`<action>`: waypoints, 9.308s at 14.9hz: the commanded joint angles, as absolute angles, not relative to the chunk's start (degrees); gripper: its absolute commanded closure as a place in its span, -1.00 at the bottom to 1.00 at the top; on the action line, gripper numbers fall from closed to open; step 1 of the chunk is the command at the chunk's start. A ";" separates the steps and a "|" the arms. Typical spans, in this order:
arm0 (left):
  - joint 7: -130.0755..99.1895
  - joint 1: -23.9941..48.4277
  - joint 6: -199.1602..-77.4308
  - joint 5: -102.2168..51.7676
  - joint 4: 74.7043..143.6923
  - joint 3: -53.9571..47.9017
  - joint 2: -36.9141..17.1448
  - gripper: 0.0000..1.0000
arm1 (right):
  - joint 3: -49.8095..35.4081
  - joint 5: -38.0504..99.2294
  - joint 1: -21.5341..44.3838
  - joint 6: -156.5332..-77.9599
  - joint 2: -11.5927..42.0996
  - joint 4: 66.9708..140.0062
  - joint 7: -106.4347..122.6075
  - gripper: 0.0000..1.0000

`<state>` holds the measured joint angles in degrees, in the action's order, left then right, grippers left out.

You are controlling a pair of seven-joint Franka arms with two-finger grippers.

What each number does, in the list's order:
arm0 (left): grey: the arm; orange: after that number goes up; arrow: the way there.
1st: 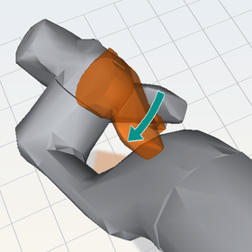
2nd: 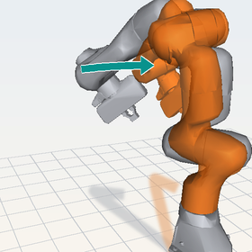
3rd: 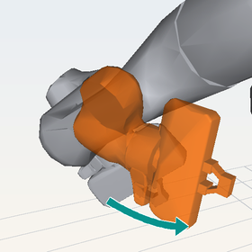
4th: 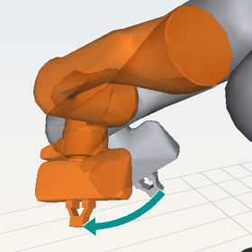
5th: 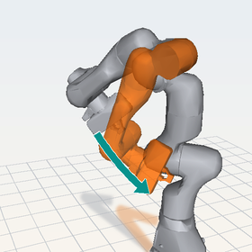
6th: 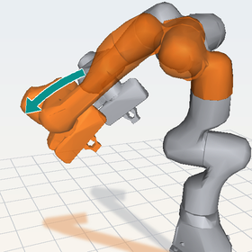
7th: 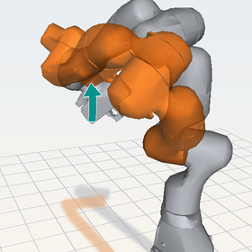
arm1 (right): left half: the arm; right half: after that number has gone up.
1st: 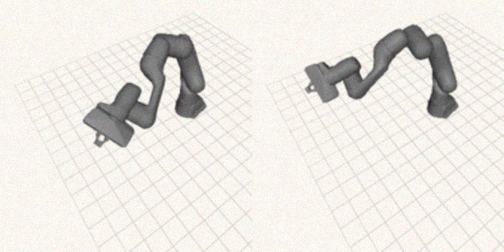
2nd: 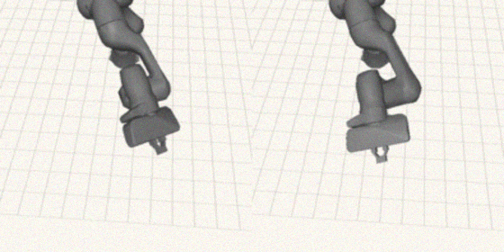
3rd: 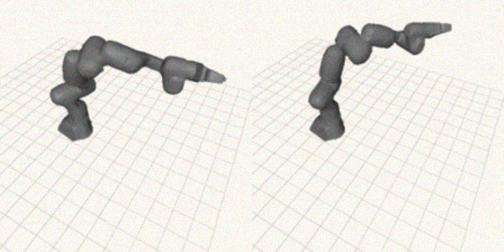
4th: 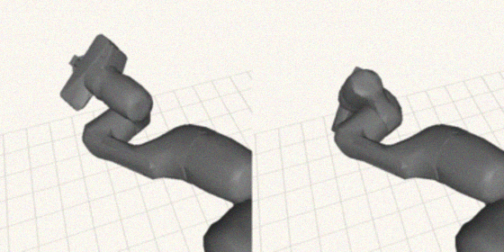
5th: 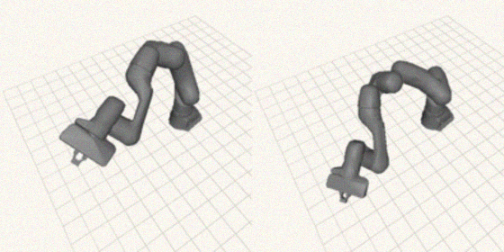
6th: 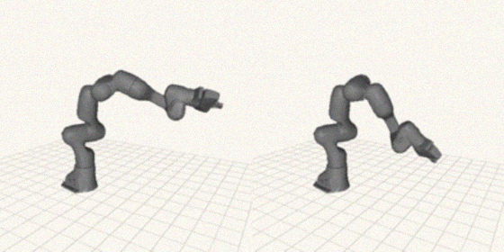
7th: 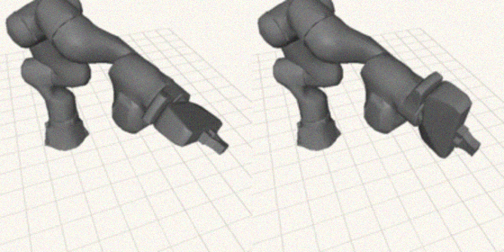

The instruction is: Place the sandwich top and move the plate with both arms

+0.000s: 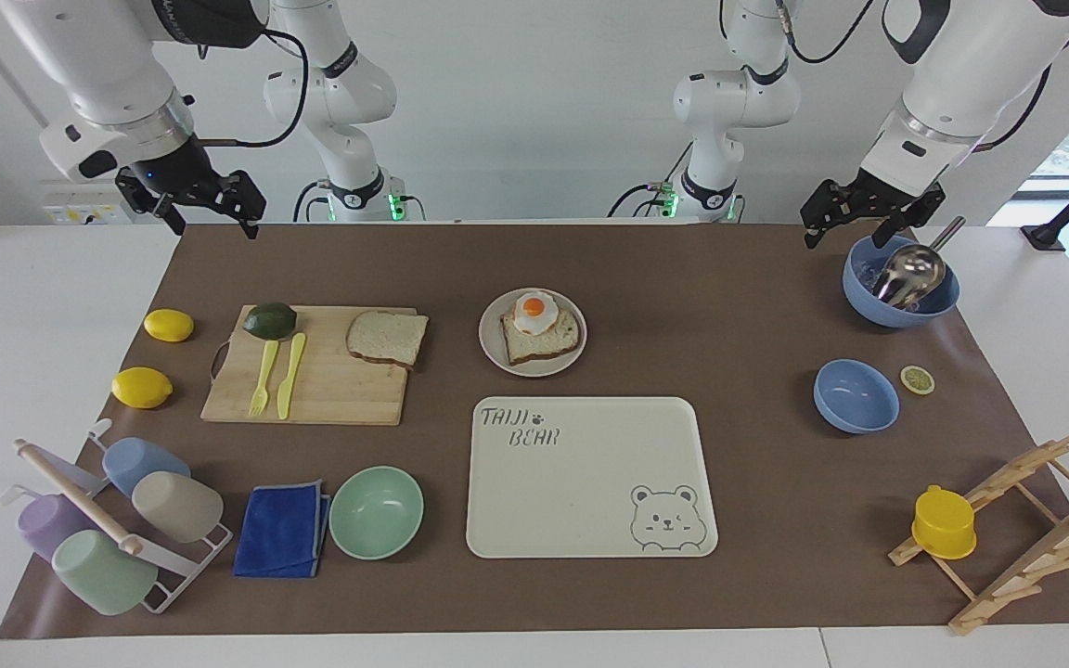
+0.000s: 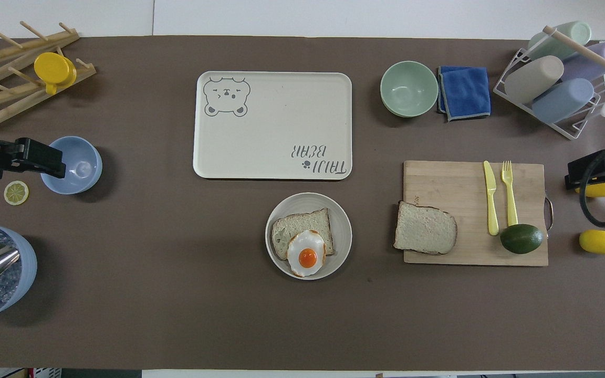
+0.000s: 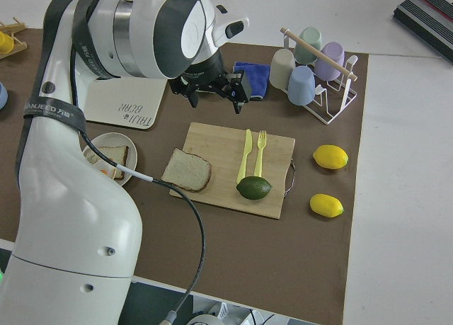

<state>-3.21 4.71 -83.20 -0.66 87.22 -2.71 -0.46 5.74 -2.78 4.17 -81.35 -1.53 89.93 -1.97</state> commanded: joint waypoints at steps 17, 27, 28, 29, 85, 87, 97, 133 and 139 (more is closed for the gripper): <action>-2.29 4.13 -83.14 0.53 88.33 -3.16 0.79 -1.00 | 4.75 0.35 17.14 -89.91 -0.26 94.48 -27.25 -1.00; -2.29 4.04 -83.14 0.44 88.24 -3.16 0.79 -1.00 | 4.75 0.35 17.14 -89.91 -0.26 94.48 -27.25 -1.00; -2.29 4.04 -83.14 0.44 88.24 -3.16 0.79 -1.00 | 4.75 0.35 17.14 -89.91 -0.26 94.48 -27.25 -1.00; -2.29 4.04 -83.14 0.44 88.33 -3.16 0.79 -1.00 | 4.75 0.35 17.14 -89.91 -0.26 94.48 -27.25 -1.00; -2.37 4.13 -83.41 0.44 88.24 -3.16 0.79 -1.00 | 4.04 -20.92 32.96 -107.40 15.03 117.69 -42.99 0.91; -2.37 4.31 -83.50 0.44 88.24 -3.16 0.79 -1.00 | 3.69 -20.57 33.31 -104.52 15.29 114.81 -41.67 1.00; -2.37 4.13 -82.97 0.44 88.33 -3.16 0.79 -1.00 | -2.55 -11.25 40.95 -91.32 22.94 87.89 -43.24 1.00; -22.66 23.45 -115.82 -6.93 122.69 -3.69 2.93 -1.00 | -5.10 -5.80 12.86 -84.21 5.37 86.75 -29.38 -1.00; -23.38 29.79 -128.04 -7.29 124.54 -3.78 -5.27 -1.00 | -4.66 -5.36 6.07 -79.02 0.71 87.19 -17.95 -1.00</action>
<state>-23.20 27.91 -125.13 -6.50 123.58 -4.74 -4.84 -4.13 -6.78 7.46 -79.40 3.11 85.01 -20.74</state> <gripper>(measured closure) 0.000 0.000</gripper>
